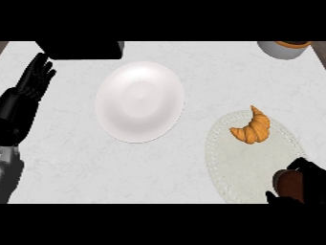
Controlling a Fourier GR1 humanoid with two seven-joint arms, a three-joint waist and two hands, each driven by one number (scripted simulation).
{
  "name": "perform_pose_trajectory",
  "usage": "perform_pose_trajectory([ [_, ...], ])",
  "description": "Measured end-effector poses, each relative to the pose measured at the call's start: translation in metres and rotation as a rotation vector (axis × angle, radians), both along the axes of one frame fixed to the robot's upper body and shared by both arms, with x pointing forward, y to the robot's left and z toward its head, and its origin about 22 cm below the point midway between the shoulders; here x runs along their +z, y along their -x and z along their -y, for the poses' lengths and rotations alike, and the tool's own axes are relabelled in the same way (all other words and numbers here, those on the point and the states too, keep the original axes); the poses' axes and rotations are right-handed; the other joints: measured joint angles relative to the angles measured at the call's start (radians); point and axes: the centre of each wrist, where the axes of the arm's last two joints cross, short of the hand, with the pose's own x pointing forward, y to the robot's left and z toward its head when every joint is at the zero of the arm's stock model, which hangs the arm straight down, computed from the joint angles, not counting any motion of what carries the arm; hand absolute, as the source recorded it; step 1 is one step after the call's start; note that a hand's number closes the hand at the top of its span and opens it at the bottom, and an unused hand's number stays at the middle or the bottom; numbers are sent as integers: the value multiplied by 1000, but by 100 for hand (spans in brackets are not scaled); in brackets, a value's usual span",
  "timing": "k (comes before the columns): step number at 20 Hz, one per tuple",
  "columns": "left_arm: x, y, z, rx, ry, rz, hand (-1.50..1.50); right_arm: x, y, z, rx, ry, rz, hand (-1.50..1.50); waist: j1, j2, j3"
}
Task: Pick the cupcake from the placemat and place it in the plate
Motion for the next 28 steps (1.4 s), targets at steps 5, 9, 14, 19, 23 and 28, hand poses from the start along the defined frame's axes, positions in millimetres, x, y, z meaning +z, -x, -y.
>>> perform_pose_trajectory([
  [5, 1, -3, 3, 5, 8, 2, 0, 33, 7, -26, 53, -33, 132, 150, 3, 2, 2],
  [9, 2, -6, 3, 0, 5, 2, 0, 65, 11, -54, 161, -98, 284, 150, 7, 2, 2],
  [14, 4, -4, 7, -9, 5, 4, 0, 97, 10, -90, 285, -239, 454, 150, 17, 3, 3],
  [19, 4, -6, 9, -11, 3, 2, 0, 121, -8, -131, 377, -318, 516, 150, 20, 5, 2],
  [23, 9, -3, 9, -15, -1, 8, 0, 134, -37, -163, 424, -344, 522, 150, 25, 5, 3],
  [28, 6, -2, 5, -19, -5, 5, 0, 137, -73, -198, 462, -389, 518, 150, 30, 7, 3],
])
